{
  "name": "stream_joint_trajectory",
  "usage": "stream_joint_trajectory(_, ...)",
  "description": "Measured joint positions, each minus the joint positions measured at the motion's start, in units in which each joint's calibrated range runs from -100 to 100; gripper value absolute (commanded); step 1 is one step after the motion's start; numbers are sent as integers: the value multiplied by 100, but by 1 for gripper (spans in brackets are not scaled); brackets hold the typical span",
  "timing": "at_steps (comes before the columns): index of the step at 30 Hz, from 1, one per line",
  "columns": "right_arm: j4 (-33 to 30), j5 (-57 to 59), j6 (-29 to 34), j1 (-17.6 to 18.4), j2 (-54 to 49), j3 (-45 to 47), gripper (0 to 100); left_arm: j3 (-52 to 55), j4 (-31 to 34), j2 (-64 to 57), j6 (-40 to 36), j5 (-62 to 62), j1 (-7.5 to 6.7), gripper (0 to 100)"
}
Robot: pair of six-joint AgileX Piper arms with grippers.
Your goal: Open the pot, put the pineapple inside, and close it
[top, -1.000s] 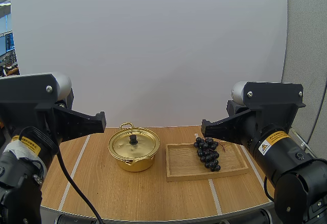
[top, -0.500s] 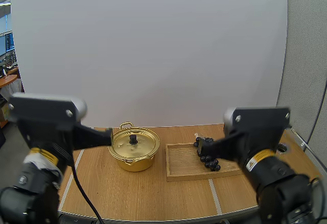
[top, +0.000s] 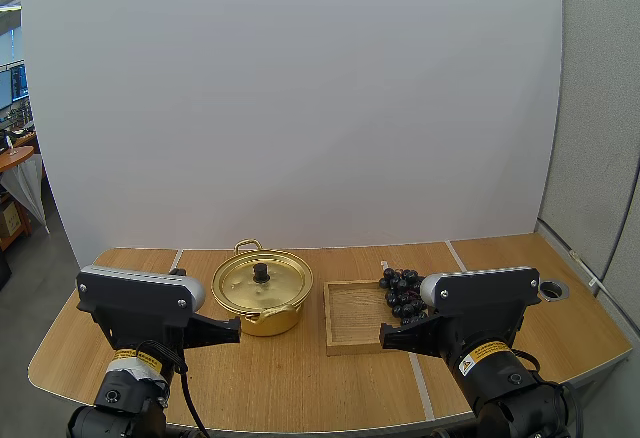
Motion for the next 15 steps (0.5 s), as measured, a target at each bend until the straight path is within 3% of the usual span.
stream_joint_trajectory(4,0,192,0,0,0,0,0,11,0,0,-167,311,-5,0)
stream_joint_trajectory(7,0,1372,0,0,0,18,0,26,0,0,-375,1482,-8,0)
stream_joint_trajectory(15,0,1467,0,0,0,13,0,38,0,0,-375,2041,-15,0)
